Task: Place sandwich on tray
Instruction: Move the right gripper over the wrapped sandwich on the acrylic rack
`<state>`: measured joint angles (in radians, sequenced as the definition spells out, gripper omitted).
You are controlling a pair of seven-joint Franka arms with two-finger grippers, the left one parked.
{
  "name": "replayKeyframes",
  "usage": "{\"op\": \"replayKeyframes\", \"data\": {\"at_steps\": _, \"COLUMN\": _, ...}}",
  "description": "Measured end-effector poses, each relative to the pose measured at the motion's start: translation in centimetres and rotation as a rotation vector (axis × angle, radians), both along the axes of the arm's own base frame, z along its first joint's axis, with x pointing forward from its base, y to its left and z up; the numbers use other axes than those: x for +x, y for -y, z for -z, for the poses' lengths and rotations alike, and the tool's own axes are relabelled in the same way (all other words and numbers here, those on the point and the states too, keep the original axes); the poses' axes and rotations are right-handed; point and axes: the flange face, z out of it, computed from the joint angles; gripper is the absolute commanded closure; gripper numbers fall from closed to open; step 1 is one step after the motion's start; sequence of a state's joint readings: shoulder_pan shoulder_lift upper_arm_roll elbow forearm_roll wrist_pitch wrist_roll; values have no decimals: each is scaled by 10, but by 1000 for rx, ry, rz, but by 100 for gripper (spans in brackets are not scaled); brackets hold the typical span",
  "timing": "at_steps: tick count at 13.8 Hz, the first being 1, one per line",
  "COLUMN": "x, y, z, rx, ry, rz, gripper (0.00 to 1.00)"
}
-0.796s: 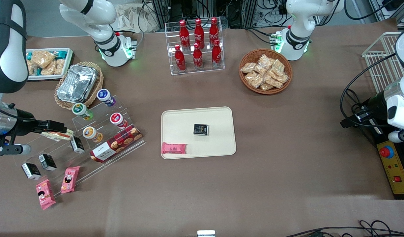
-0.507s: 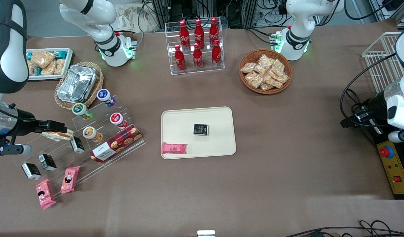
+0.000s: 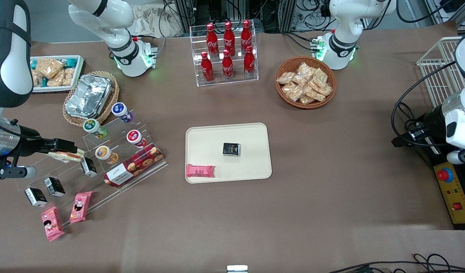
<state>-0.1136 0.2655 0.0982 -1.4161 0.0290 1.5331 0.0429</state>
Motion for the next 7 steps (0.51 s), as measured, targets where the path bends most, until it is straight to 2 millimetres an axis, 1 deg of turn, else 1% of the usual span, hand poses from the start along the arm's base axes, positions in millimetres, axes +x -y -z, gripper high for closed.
{"op": "replayKeyframes", "data": {"at_steps": 3, "x": -8, "y": 0, "z": -3, "rx": -2, "ry": -27, "rz": 6, "gripper": 0}}
{"op": "replayKeyframes", "data": {"at_steps": 5, "x": -21, "y": 1, "z": -13, "rx": -8, "ry": -22, "rz": 14, "gripper": 0}}
{"op": "replayKeyframes", "data": {"at_steps": 7, "x": -39, "y": 8, "z": -28, "rx": -14, "ry": -13, "rz": 30, "gripper": 0}}
